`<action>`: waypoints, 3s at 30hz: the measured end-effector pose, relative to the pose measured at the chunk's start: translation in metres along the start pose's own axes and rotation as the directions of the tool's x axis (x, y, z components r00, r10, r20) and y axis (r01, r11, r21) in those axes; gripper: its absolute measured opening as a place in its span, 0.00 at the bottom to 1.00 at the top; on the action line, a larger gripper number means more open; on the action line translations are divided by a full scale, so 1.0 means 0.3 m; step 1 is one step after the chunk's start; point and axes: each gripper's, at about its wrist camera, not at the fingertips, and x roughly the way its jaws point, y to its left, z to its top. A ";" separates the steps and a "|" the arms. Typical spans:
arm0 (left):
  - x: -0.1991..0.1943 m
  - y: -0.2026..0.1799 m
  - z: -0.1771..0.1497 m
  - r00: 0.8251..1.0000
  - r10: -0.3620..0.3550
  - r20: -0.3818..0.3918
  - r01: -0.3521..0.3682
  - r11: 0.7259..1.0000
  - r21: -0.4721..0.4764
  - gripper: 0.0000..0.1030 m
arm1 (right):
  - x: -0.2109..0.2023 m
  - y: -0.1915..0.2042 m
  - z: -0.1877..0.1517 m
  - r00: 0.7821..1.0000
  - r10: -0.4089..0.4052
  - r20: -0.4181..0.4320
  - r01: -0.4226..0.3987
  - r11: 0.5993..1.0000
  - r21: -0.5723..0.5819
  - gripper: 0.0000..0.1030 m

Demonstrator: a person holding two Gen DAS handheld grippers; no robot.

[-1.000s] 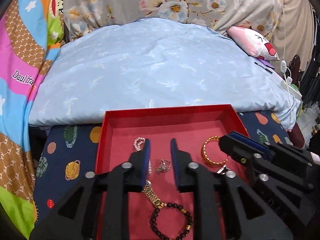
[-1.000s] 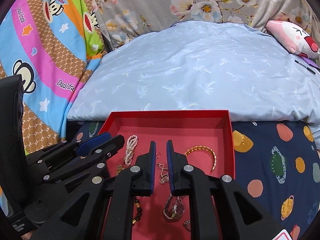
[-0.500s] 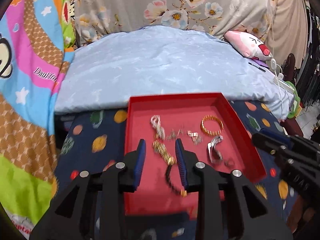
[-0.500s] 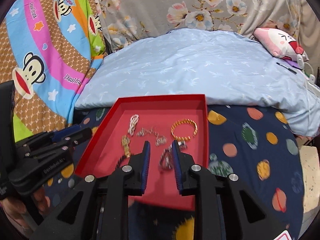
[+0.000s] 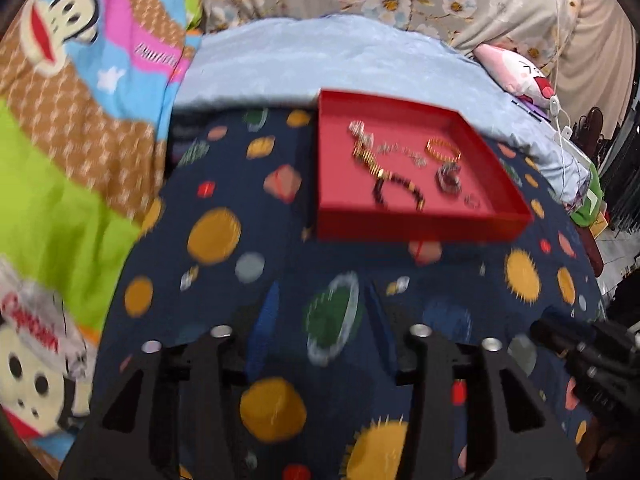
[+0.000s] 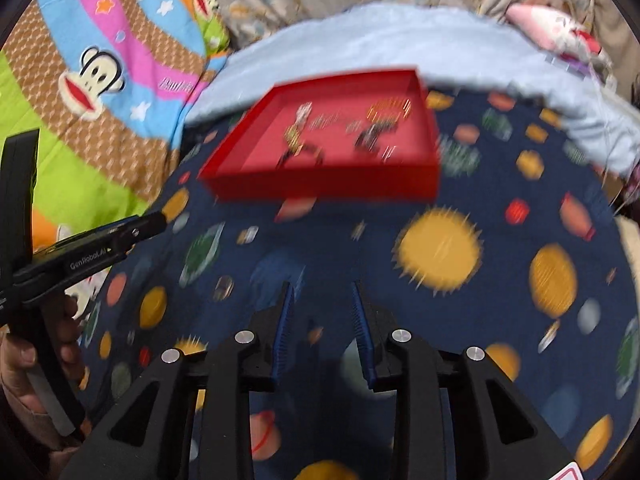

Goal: Organize jewelry
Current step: 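Move both tools back toward the gold hoop earring on the bedspread, then grasp the gold hoop earring with the right tool, then carry the gold hoop earring in the right tool over the tray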

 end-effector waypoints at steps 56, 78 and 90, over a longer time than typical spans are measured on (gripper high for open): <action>0.133 -0.172 -0.148 0.996 -0.037 -0.079 0.043 0.997 0.069 0.31 | 0.025 -0.021 -0.099 0.995 -0.102 -0.004 0.102 0.993 0.064 0.16; 0.053 -0.159 -0.142 0.994 -0.091 -0.065 0.094 0.994 0.053 0.19 | -0.040 0.002 -0.075 0.996 -0.085 0.040 0.082 0.995 0.062 0.16; -0.010 -0.179 -0.097 0.995 -0.095 -0.028 0.097 0.992 0.080 0.19 | -0.081 0.014 -0.037 0.994 -0.078 0.077 0.075 0.996 0.049 0.16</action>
